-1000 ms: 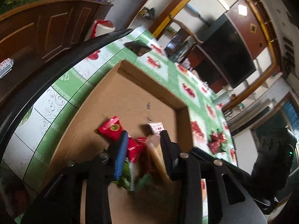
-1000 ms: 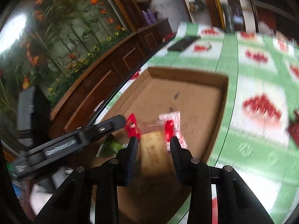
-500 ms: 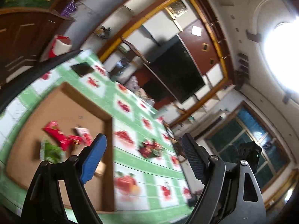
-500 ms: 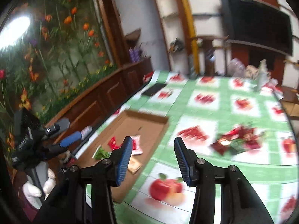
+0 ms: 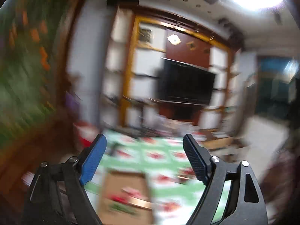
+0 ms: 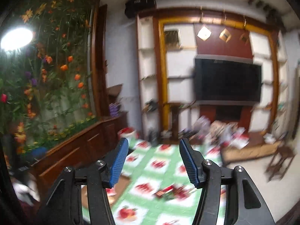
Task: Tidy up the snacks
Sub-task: 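Raise both tools and swing them back over the snack pile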
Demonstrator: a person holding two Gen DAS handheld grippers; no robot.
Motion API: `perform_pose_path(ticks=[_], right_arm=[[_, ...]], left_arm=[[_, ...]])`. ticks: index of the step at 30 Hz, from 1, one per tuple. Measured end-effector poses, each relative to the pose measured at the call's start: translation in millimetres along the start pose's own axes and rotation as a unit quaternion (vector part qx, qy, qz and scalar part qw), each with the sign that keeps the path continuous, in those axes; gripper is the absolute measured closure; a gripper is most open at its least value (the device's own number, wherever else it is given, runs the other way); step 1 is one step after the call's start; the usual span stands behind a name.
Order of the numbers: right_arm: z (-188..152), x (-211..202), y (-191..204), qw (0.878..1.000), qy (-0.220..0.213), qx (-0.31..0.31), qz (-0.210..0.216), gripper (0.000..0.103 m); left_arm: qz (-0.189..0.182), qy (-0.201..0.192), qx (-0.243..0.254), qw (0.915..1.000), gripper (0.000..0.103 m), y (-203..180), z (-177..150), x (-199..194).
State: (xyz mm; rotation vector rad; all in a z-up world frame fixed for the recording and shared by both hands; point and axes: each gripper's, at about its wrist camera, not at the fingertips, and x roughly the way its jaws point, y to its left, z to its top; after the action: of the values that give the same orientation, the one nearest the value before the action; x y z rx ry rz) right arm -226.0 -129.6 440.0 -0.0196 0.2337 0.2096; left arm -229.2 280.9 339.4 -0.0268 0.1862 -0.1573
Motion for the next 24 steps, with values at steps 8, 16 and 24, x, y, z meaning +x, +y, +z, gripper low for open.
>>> perform_pose_path(ticks=[8, 16, 24], right_arm=[[23.5, 25.0, -29.9, 0.999, 0.008, 0.021, -0.027, 0.025], [-147.5, 197.3, -67.5, 0.976, 0.193, 0.097, -0.003, 0.027], [-285.0, 308.5, -76.0, 0.945, 0.280, 0.167, 0.012, 0.035]], left_arm=[[0.086, 0.015, 0.018, 0.9960, 0.000, 10.5, 43.6, 46.4], [-0.107, 0.149, -0.074, 0.9802, 0.000, -26.9, -68.3, 155.1], [-0.179, 0.267, -0.128, 0.9383, 0.001, -82.2, -142.9, 244.0]])
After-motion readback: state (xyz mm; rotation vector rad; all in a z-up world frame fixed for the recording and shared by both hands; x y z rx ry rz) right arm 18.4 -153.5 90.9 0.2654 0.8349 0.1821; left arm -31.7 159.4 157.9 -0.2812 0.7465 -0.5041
